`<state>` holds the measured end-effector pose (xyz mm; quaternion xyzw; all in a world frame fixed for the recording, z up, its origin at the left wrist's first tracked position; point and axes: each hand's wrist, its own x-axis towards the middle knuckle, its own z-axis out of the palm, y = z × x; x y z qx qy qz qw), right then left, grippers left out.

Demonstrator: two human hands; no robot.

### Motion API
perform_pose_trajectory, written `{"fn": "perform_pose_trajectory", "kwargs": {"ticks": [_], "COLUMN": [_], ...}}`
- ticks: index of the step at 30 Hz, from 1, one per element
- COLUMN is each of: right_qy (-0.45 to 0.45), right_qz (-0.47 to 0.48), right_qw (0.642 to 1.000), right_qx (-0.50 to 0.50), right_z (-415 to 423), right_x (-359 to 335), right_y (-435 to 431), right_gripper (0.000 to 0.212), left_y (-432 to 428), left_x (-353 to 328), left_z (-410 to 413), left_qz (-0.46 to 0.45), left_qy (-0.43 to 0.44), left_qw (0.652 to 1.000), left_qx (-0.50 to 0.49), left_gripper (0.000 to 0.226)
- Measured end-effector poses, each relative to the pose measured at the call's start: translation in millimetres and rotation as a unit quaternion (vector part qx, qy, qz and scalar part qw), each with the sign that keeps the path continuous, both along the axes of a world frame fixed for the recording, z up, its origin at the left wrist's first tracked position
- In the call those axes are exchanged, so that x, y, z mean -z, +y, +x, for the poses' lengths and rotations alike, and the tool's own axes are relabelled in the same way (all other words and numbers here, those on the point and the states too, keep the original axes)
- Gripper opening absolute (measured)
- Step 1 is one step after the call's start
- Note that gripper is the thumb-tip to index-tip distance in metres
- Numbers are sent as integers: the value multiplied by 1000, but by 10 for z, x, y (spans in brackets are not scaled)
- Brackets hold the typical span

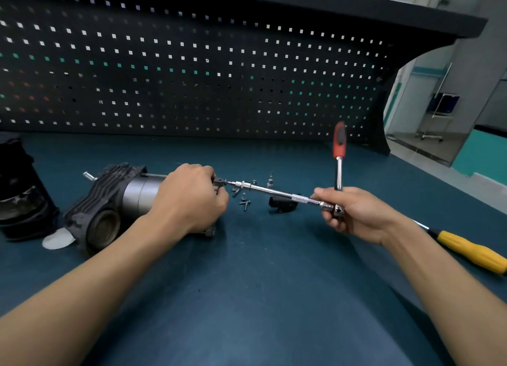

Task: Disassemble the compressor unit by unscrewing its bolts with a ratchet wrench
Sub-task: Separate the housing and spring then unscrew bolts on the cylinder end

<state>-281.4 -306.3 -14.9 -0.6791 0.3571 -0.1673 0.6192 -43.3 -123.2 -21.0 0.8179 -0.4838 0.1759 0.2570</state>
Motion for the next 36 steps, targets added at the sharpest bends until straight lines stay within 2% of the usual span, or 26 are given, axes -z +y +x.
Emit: {"fn": "perform_pose_trajectory", "kwargs": {"ticks": [3, 7, 9, 10, 15, 17, 20, 22, 24, 32, 34, 36], "right_qy": [-4, -30, -67, -79, -40, -36, -35, -35, -42, -102, -102, -89], "right_qz": [-204, -424, -475, -473, -343, -280, -122, -30, 23, 142, 131, 82], "right_qw": [979, 902, 876, 877, 938, 959, 991, 998, 998, 985, 986, 992], "right_qx": [-15, -73, -51, -40, -34, -16, 31, 48, 42, -7, -10, -27], "right_z": [-15, 7, 48, 59, 27, 36, 74, 73, 60, 13, -2, -23], "right_x": [21, 30, 56, 53, 21, 19, -34, -70, -73, -107, -111, -117], "right_y": [18, 30, 41, 46, 56, 81, 107, 92, 85, 38, 38, 52], "right_gripper": [4, 27, 38, 38, 23, 36, 66, 70, 63, 42, 39, 38], "left_y": [26, 20, 14, 11, -10, -17, -16, -11, -4, 24, 24, 25], "left_x": [-8, -8, -5, 1, 21, 19, 15, 16, 12, 12, 9, 7], "left_z": [-19, -11, 4, 10, 6, 5, 11, 11, 8, 10, 5, 0], "left_qz": [9, 31, 31, 23, -22, -27, -29, -29, -28, -29, -28, -27], "left_qy": [3, -10, -12, -7, 8, 7, 5, 6, 5, 2, 1, 1], "left_qw": [1000, 999, 999, 1000, 1000, 999, 999, 999, 999, 1000, 1000, 1000], "left_qx": [1, -9, -15, -16, -21, -18, -18, -16, -15, -9, -10, -13], "left_gripper": [23, 30, 28, 26, 23, 23, 23, 24, 25, 26, 26, 26]}}
